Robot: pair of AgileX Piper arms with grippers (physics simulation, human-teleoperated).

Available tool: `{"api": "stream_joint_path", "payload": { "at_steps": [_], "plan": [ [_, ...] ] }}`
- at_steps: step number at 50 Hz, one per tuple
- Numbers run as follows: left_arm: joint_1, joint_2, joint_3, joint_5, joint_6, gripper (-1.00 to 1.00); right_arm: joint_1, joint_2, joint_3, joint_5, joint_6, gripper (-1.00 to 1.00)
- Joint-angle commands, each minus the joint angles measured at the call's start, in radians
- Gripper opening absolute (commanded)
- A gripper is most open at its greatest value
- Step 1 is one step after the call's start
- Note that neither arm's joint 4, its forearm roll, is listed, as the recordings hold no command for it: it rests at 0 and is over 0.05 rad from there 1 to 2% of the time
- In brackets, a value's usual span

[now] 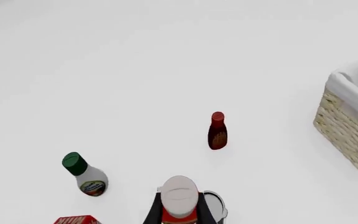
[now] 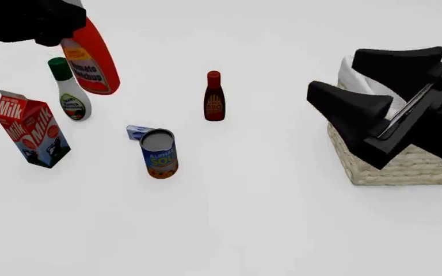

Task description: Pick the ketchup and place it in the basket.

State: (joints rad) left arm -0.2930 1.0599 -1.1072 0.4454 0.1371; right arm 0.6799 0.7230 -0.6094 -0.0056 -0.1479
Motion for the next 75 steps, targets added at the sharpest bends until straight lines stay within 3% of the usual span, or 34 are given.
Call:
{"api": "stream_joint_path", "payload": {
  "at_steps": [1,40,69,75],
  "plan": [
    [-0.054,-0.051,-0.028,0.066,0.018,-1.0,0.084,0.121,-0.129,0.044,-0.023,1.0],
    [-0.148,-0.101,-0.037,0.146,0.027,-1.0,0.277,0.436,-0.418,0.094,-0.078,1.0],
    [-0.183,-0.124,-0.063,0.186,0.031,-1.0,0.316,0.563,-0.538,0.1,-0.094,1.0],
    [-0.191,-0.131,-0.073,0.202,0.029,-1.0,0.331,0.583,-0.557,0.104,-0.076,1.0]
  ]
}}
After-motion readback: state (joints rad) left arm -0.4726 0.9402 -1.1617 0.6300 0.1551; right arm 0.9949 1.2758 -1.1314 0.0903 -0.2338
